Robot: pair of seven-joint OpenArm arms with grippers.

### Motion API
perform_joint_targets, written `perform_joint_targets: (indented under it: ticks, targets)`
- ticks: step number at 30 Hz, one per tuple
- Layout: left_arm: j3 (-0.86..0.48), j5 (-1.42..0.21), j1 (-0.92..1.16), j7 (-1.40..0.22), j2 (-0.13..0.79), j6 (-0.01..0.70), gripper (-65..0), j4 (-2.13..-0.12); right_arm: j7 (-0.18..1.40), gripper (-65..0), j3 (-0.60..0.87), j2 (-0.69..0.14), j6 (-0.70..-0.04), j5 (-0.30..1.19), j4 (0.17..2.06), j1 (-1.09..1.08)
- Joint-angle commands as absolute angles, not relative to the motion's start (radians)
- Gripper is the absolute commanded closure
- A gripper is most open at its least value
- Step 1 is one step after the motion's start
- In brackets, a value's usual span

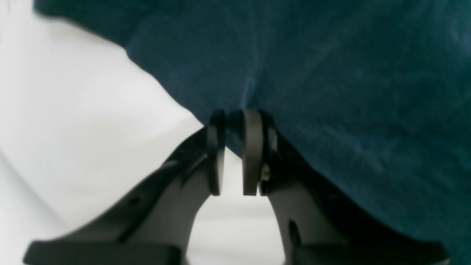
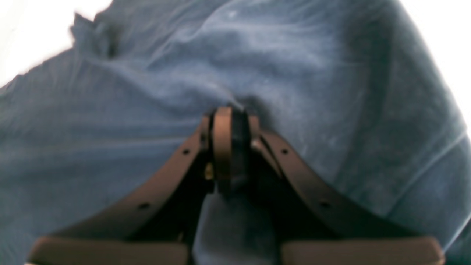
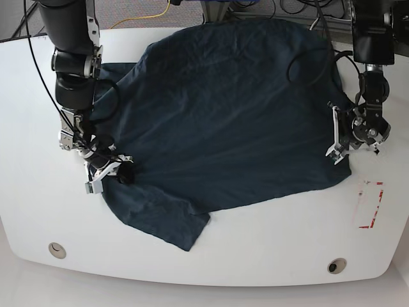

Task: Layout the t-shirt on the table in an organized manner, then fold the t-shirt properly
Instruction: 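Grasp the shirt edges with both grippers and drag them apart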

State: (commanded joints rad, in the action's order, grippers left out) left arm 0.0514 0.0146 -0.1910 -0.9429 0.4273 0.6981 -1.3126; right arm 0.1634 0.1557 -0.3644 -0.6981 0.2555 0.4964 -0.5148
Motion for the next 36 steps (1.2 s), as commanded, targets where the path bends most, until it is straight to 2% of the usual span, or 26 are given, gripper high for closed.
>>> perform_joint_targets:
  ticks: [7, 13, 17, 24, 30, 36]
  targets:
    - [0.128, 0.015, -0.265, -0.863, 0.427, 0.698, -6.8, -1.253, 0.163, -5.5, 0.157, -0.403, -0.698, 0.257, 0.565, -0.433]
    - [0.134, 0.015, -0.321, -0.796, 0.427, 0.698, -6.8, -1.214, 0.213, -5.5, 0.168, -0.401, -0.698, 0.259, 0.754, -0.326]
    - [0.139, 0.013, -0.348, -0.796, 0.427, 0.698, -6.8, -1.225, 0.306, -5.5, 0.252, -0.383, -0.698, 0.257, 0.915, -0.269]
    - [0.133, 0.005, -0.352, -0.799, 0.46, 0.698, -6.8, -1.356, 0.519, -5.5, 0.36, -0.325, -0.698, 0.257, 1.245, -0.191]
    - [0.124, 0.004, -0.314, -0.858, 0.479, 0.698, -6.8, -1.489, 0.661, -5.7, 0.367, -0.289, -0.698, 0.257, 1.5, -0.111]
    - [0.044, 0.002, -0.189, -0.935, 0.464, 0.698, -6.9, -1.664, 0.765, -5.7, 0.369, -0.24, -0.698, 0.252, 1.745, 0.007]
